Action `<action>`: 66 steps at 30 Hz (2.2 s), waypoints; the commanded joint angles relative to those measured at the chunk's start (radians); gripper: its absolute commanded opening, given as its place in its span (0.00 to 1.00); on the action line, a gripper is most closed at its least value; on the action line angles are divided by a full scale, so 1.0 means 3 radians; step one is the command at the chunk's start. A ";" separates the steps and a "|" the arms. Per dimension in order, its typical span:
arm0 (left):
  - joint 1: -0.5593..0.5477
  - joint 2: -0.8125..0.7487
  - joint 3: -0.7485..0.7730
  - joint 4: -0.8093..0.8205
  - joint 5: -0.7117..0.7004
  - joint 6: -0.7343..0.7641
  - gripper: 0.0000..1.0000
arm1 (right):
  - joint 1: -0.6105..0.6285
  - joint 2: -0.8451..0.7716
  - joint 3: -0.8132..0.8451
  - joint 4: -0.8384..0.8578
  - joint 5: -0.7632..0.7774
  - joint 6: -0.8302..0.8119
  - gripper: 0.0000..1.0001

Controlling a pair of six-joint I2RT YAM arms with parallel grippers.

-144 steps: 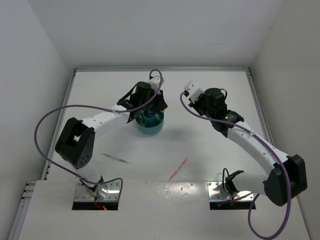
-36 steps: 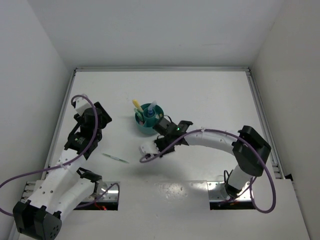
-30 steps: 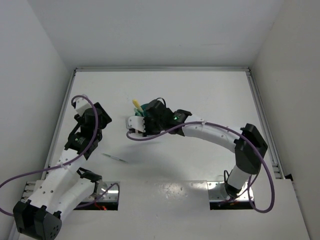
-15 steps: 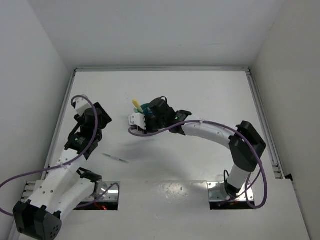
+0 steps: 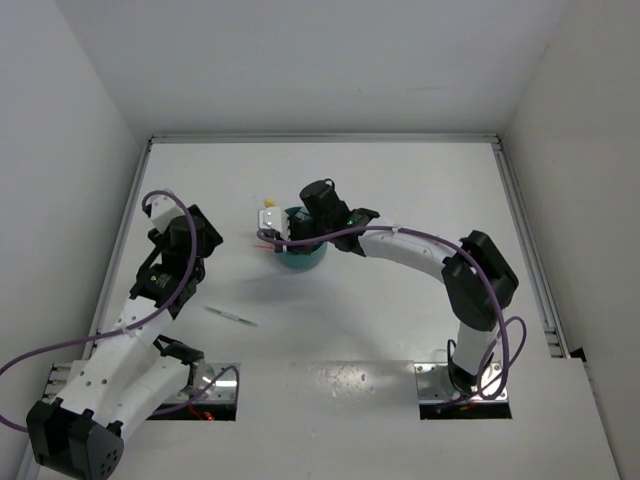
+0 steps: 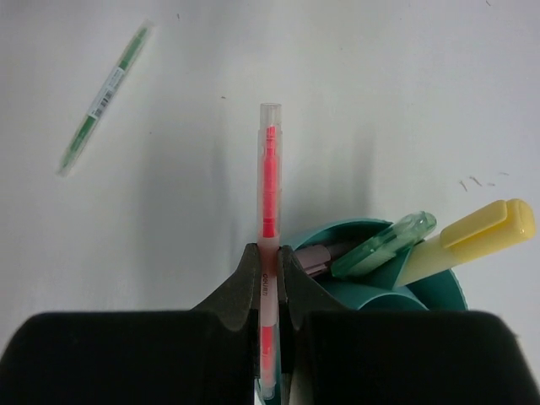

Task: Sort the stationery into containers
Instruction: Move the storage box to the center of the board, then place the pen in the storage box.

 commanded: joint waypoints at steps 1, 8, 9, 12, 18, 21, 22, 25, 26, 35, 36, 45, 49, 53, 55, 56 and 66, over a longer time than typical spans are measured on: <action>0.0031 -0.0011 -0.0010 0.0034 -0.0078 -0.0013 0.68 | -0.0073 0.0005 0.0136 0.0188 -0.0238 0.0002 0.00; 0.0031 0.0020 -0.0010 0.0034 -0.0108 -0.0013 0.68 | -0.0246 0.0071 0.0064 0.0255 -0.0279 -0.0280 0.00; 0.0031 0.0020 -0.0010 0.0034 -0.0108 -0.0013 0.68 | -0.0247 0.0101 0.0064 0.0255 -0.0370 -0.0325 0.00; 0.0031 0.0020 -0.0010 0.0034 -0.0108 -0.0013 0.68 | -0.0313 0.0102 0.0064 0.0224 -0.0488 -0.0402 0.00; 0.0031 0.0020 -0.0010 0.0034 -0.0108 -0.0013 0.68 | -0.0416 0.0163 -0.0053 0.0193 -0.0729 -0.0474 0.00; 0.0031 0.0020 -0.0010 0.0034 -0.0108 -0.0013 0.68 | -0.0446 0.0163 -0.0084 0.0193 -0.0805 -0.0474 0.02; 0.0031 0.0020 -0.0010 0.0034 -0.0108 -0.0013 0.68 | -0.0446 0.0163 -0.0084 0.0193 -0.0806 -0.0474 0.05; 0.0031 0.0020 -0.0010 0.0034 -0.0108 -0.0013 0.68 | -0.0477 0.0163 -0.0125 0.0193 -0.0887 -0.0519 0.08; 0.0031 0.0020 -0.0010 0.0034 -0.0108 -0.0013 0.68 | -0.0477 0.0123 -0.0176 0.0193 -0.0928 -0.0520 0.08; 0.0031 0.0020 -0.0010 0.0034 -0.0108 -0.0013 0.68 | -0.0477 -0.0016 -0.0472 0.0255 -0.0857 -0.0638 0.32; 0.0031 0.0020 -0.0010 0.0034 -0.0108 -0.0013 0.68 | -0.0477 -0.0016 -0.0473 0.0255 -0.0857 -0.0638 0.32; 0.0031 0.0020 -0.0010 0.0034 -0.0078 -0.0013 0.67 | -0.0477 -0.0200 -0.0320 0.0245 -0.0795 -0.0494 0.49; 0.0031 0.0091 -0.0010 0.0034 -0.0012 -0.0013 0.46 | -0.0477 -0.0276 -0.0105 0.0112 -0.0795 -0.0229 0.36; 0.0031 0.0122 -0.0010 0.0034 -0.0011 -0.0013 0.38 | -0.0477 -0.0307 -0.0104 0.0112 -0.0795 -0.0188 0.24; 0.0031 0.0122 -0.0010 0.0034 0.0019 -0.0013 0.30 | -0.0477 -0.0353 -0.0150 0.0112 -0.0795 -0.0157 0.15; 0.0031 0.0122 -0.0010 0.0034 0.0019 -0.0043 0.19 | -0.0477 -0.0404 -0.0150 0.0112 -0.0745 -0.0157 0.07; -0.0275 -0.0093 -0.0230 -0.0925 0.0597 -0.1861 0.48 | -0.0477 -0.0624 0.0264 -0.0613 -0.0110 0.0860 1.00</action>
